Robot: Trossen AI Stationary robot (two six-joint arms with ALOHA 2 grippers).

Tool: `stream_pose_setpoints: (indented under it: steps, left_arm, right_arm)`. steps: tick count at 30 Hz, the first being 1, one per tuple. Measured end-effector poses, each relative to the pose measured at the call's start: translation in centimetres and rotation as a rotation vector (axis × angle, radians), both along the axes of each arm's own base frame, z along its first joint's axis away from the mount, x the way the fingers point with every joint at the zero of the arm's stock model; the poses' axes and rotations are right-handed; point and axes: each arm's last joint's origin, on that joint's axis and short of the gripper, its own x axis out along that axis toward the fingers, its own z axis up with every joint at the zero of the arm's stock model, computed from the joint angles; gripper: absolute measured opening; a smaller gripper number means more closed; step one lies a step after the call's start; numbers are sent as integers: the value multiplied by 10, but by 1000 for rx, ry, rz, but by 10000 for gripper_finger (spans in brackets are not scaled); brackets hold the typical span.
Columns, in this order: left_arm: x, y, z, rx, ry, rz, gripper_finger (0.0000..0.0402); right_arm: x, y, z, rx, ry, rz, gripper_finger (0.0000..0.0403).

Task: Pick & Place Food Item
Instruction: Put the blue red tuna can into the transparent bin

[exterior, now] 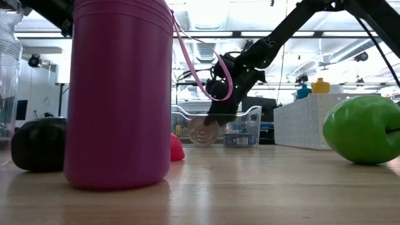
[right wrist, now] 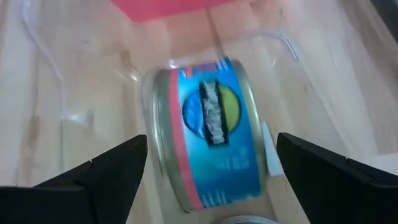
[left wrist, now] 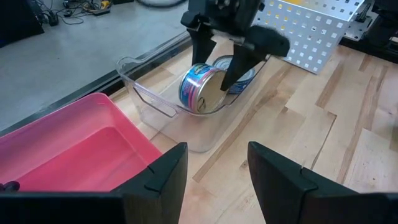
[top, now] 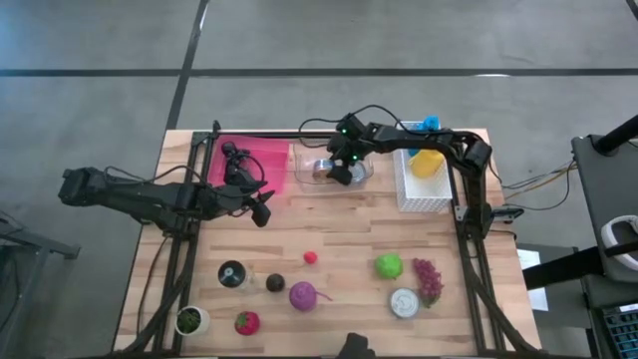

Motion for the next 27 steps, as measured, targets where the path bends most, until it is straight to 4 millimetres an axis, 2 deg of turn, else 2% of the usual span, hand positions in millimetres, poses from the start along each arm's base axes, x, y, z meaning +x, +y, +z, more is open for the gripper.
stream_pose_setpoints:
  steps: [4,7,14,22,27]
  left_arm:
    - [0,0,0,0,0,0,174]
    - [0,0,0,0,0,0,172]
    - [0,0,0,0,0,0,169]
    - [0,0,0,0,0,0,168]
    - [0,0,0,0,0,0,171]
  right_arm:
    - [2,4,-4,-41,33,-11,344]
    - [3,5,-1,-48,19,-6,315]
    - [4,5,0,-6,-2,-3,195]
    - [-1,2,1,206,-95,79,189]
    - [-7,-4,-1,233,-71,51,189]
